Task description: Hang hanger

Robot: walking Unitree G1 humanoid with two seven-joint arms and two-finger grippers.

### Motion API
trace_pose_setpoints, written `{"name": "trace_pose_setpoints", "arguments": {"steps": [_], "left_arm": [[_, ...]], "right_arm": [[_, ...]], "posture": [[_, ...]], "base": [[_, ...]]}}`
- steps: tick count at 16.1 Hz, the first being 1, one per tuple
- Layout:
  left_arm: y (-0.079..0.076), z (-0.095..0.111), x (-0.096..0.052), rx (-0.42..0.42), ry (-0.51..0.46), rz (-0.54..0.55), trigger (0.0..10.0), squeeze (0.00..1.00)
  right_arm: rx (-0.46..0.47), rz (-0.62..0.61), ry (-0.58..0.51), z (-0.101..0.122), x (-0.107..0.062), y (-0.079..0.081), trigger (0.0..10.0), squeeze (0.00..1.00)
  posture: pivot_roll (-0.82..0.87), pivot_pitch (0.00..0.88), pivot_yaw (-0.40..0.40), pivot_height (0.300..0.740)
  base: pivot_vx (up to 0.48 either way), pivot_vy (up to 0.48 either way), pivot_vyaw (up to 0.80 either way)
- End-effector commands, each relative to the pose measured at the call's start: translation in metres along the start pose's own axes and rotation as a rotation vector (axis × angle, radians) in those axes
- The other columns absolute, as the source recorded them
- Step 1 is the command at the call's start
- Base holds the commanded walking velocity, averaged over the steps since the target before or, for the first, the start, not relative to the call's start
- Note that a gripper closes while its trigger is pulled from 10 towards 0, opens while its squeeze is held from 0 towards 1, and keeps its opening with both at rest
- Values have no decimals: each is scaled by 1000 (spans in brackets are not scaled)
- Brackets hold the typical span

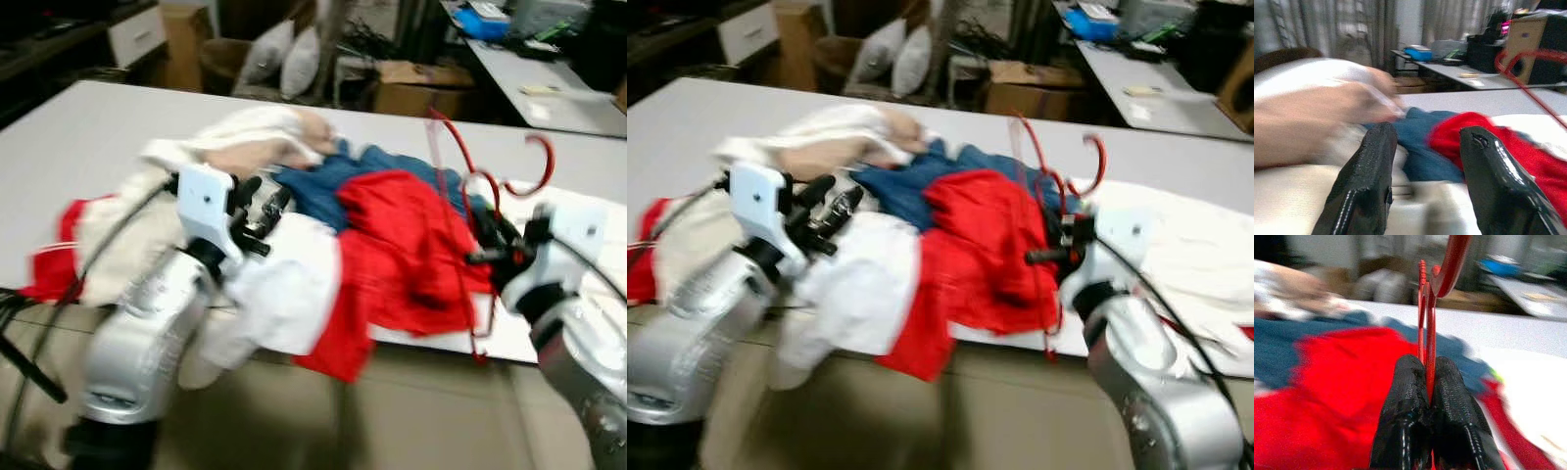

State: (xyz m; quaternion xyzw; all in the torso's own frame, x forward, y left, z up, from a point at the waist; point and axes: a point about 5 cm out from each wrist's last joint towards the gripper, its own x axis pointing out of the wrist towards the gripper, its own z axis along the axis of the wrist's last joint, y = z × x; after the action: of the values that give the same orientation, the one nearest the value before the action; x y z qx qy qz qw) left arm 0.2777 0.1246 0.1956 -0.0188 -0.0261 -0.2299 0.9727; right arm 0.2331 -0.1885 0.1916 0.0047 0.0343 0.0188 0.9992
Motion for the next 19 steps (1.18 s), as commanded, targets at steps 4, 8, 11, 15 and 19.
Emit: {"name": "trace_pose_setpoints", "arguments": {"steps": [4, 8, 11, 15, 19], "left_arm": [[7, -6, -3, 29, 9, 50, 10000, 0], [3, -11, 1, 24, 10, 45, 10000, 0], [2, -21, 4, -19, 68, 47, 10000, 0], [2, -30, 12, -9, 88, 57, 10000, 0], [8, -37, 13, 1, 108, 62, 10000, 0]], "right_arm": [[-62, -117, -44, 2, -4, -15, 10000, 0], [-57, -147, 0, -13, -9, -18, 10000, 0], [-28, -174, 67, -27, -13, -20, 10000, 0], [2, -188, 123, -40, -15, -22, 10000, 0], [17, -181, 131, -43, -14, -19, 10000, 0]], "posture": [[-2, 0, -33, 740], [-12, 0, -19, 740], [-14, 0, -14, 740], [-21, 0, -7, 740], [-27, 0, -2, 740]], "base": [[0, -480, 0], [0, -468, 0], [0, -300, 0], [0, 480, -800], [0, 480, -800]]}}
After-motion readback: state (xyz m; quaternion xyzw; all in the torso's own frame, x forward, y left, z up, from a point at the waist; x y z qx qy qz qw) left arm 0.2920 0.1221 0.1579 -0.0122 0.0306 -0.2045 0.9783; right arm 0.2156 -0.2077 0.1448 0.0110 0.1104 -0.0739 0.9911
